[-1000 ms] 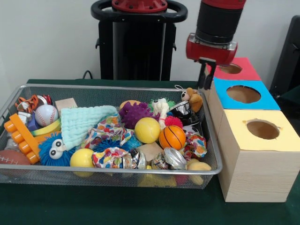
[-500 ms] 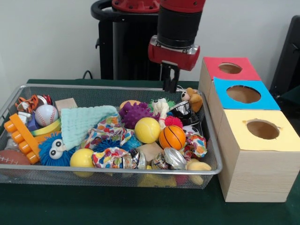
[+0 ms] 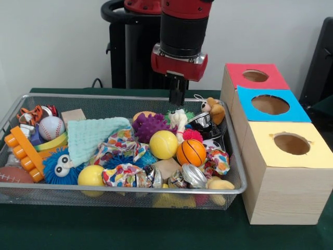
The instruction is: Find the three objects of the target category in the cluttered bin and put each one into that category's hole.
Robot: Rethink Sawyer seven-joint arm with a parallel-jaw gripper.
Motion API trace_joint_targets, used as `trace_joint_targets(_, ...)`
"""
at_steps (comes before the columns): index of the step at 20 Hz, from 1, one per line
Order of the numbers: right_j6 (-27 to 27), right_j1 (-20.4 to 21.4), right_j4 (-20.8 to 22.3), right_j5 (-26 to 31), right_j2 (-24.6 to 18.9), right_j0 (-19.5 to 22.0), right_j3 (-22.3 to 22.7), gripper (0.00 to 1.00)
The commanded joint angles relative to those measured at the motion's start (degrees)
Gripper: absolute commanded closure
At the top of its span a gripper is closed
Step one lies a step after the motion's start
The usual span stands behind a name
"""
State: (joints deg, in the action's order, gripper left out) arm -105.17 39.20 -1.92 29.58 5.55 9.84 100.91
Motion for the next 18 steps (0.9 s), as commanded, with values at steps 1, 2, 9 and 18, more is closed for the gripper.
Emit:
trace_joint_targets(1, 5.0, -1.0, 5.5, -2.21, -8.69, 2.77, 2.95, 1.0)
trace_joint_targets(2, 5.07, -0.97, 6.04, -2.52, -9.18, 3.14, 3.25, 1.0)
trace_joint_targets(9, 6.44, 1.4, 9.63, -2.4, -12.38, 6.67, 6.12, 1.0)
trace_joint_targets(18, 5.41, 1.23, 14.38, -4.77, -16.37, 10.69, 8.46, 1.0)
